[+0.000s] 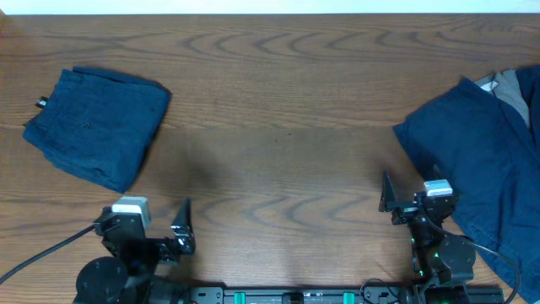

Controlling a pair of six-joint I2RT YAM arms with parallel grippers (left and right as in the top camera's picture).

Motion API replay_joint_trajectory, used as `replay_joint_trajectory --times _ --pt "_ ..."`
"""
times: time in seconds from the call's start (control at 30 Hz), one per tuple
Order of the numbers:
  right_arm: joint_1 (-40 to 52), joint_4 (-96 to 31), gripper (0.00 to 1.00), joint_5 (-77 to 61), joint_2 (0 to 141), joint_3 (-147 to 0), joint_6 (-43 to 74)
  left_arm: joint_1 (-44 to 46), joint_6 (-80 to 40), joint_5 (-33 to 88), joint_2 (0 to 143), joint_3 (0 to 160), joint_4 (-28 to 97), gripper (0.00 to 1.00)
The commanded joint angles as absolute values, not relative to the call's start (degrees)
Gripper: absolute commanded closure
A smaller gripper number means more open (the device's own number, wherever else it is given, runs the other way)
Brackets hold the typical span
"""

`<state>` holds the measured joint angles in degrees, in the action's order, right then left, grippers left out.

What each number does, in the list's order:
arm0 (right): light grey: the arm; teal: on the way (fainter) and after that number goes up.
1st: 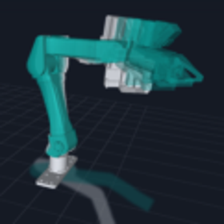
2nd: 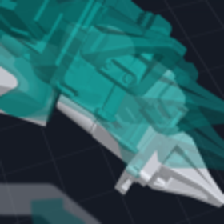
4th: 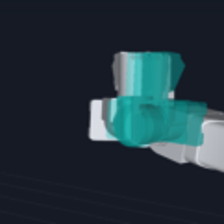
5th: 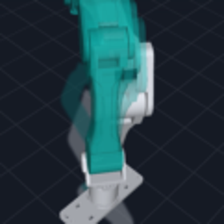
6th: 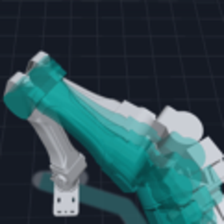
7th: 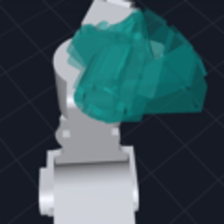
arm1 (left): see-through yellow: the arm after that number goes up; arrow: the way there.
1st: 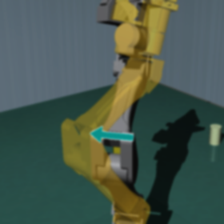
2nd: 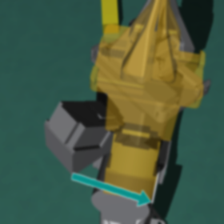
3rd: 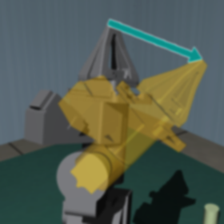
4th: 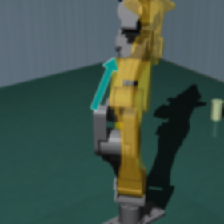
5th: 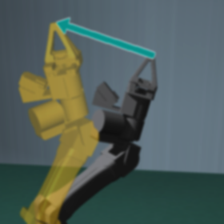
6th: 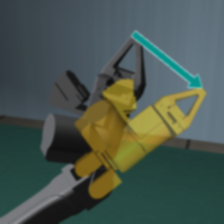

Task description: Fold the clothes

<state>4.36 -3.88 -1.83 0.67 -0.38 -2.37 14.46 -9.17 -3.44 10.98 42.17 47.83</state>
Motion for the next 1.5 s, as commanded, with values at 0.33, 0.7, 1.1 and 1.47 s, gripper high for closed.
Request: replay_joint_trajectory --times 0.33,0.7,1.1,1.47 --pt "4.93 -4.1 0.01 -1.91 0.32 -0.32 -3.29 1.78 -9.02 -5.19 4.67 21.39 29.98 0.02" --pt "4.93 -4.1 0.01 -1.91 0.32 -0.32 -3.29 1.63 -8.58 -6.15 0.1 5.76 0.93 0.02" --pt "4.93 -4.1 0.01 -1.91 0.32 -0.32 -3.29 1.5 -2.11 -3.2 0.1 0.21 -2.98 0.02" --pt "4.93 -4.1 0.01 -1.91 0.32 -0.32 -3.29 1.06 -3.29 -1.85 0.1 0.21 4.08 0.02"
